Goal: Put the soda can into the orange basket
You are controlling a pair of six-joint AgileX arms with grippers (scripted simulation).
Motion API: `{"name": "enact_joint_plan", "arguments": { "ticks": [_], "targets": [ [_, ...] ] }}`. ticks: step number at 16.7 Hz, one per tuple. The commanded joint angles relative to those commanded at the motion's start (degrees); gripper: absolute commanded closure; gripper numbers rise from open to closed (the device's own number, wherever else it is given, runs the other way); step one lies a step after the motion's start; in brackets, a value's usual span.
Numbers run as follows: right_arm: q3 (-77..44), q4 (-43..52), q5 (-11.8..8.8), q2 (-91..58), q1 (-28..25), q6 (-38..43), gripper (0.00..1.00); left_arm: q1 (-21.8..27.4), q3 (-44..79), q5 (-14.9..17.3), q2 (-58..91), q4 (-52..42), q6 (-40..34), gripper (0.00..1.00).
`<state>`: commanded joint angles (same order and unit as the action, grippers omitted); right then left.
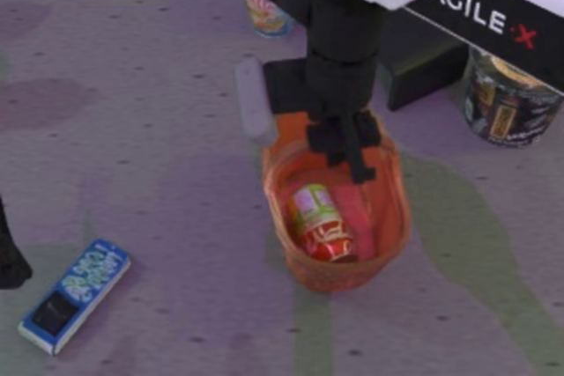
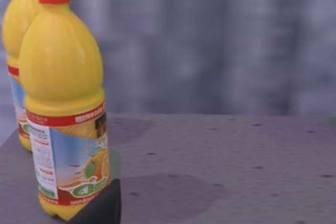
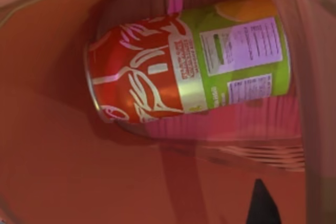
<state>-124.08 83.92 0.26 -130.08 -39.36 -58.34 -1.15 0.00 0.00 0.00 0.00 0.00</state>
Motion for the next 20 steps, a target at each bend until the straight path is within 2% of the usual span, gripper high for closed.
{"name": "enact_joint_plan", "arguments": {
  "ticks": [12, 20],
  "targets": [
    [-0.25, 0.20, 0.03, -0.05, 0.11, -0.05, 1.00, 0.00, 0.00, 0.00, 0.00, 0.00, 0.00, 0.00],
    [-11.22, 11.45, 0.01, 0.25, 1.62, -2.08, 1.00, 0.00, 0.00, 0.00, 0.00, 0.00, 0.00, 0.00]
  ]
}}
